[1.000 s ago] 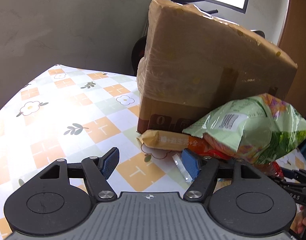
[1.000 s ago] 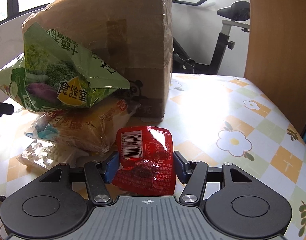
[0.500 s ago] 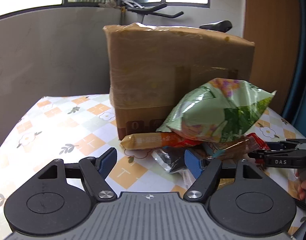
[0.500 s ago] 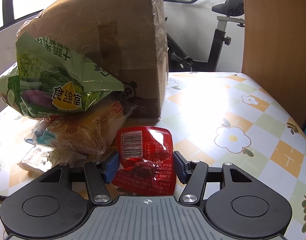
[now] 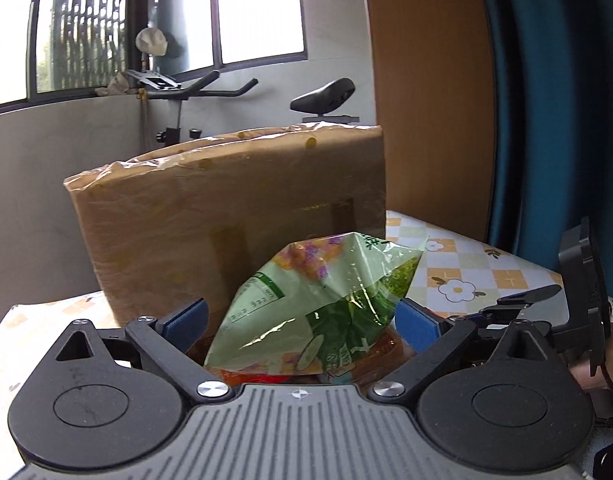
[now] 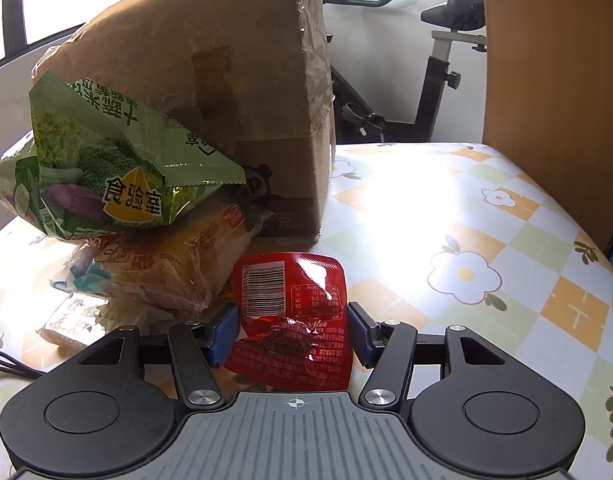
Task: Organize snacks
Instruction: 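Close the left tool on the pale green bag while the right tool grasps the red packet, then lift both held snacks over the box and drop them inside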
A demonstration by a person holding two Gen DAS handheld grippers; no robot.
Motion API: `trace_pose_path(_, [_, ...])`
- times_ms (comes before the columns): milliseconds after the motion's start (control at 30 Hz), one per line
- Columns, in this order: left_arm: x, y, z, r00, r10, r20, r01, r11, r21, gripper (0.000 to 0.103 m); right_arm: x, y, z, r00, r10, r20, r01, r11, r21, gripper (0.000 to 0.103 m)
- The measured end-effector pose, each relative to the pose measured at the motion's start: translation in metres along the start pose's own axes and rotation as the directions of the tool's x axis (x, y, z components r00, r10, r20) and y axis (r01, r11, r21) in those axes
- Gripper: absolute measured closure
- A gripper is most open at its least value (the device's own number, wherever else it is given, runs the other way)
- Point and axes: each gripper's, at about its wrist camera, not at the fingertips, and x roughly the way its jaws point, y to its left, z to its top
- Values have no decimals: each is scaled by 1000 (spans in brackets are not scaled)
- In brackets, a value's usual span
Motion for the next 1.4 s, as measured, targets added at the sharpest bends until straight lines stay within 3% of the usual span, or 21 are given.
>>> trace_pose_path(200, [18,-14,-4,1000,6,8,-7,994,112,0,1,-1,1,1000,4,-3,-4,1000,8,49])
trace_pose_path(433, [32,-14,1,999,40,23,-43,992,118,0,2,-1,1,1000,2,-4,-2,1000,9,49])
trace_pose_path(633, [35,-19,-5,999,34,6,-34,979,200,0,2,0,1,1000,0,-4,0,1000,6,49])
trace_pose_path(867, [48,-11,-2,998,57,-37,-50,984,169,0,2,0,1,1000,0,-5,0,1000,5,49])
trace_pose_path(1000, [57,-3,0,991,53,-120,-38,992,119,0,3,0,1,1000,0,-5,1,1000,6,49])
trace_pose_path(1400, [49,3,-2,991,48,-126,-37,995,90,5,3,0,1,1000,-1,-5,1,1000,6,49])
